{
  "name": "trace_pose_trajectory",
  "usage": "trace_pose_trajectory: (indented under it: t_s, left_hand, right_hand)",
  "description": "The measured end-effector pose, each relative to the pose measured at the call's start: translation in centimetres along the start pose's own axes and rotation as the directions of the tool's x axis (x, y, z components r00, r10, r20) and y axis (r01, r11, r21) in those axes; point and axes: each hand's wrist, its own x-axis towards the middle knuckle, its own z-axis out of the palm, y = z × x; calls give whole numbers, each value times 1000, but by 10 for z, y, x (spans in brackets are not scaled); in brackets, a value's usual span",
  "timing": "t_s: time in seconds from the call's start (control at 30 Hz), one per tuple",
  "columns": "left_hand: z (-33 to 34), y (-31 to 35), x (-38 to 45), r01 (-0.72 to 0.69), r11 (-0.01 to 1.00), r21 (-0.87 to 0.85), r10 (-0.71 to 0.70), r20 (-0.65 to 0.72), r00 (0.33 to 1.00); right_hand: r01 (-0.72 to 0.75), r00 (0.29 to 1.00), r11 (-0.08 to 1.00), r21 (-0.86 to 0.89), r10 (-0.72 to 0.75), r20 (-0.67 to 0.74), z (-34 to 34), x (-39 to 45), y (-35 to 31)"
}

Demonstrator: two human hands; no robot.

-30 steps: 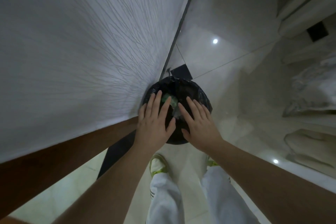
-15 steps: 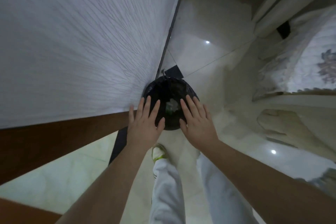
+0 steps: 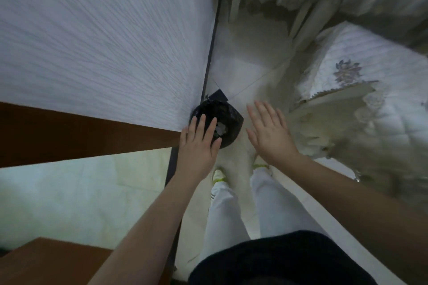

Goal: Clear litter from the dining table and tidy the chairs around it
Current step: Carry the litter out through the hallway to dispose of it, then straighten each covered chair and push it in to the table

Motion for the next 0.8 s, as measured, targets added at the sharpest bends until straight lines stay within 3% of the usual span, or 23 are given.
trace_pose_trajectory:
  t_s: [0.23,0.5,0.8]
  left_hand:
    - [-94,15,1,-188,981,-38,183,-101,978]
    - [-165,41,3,-401,916,30,399,-185,898]
    - [-193,125,0,-631,776,5,615,-225,755]
  right_hand:
    - [-51,989,998,40,56,-135,-71,-26,-25]
    - [-187,937,975,124,215,-274,-125,-65,-38]
    - [-383,795,915,125,395,-460,-193,-152,-2]
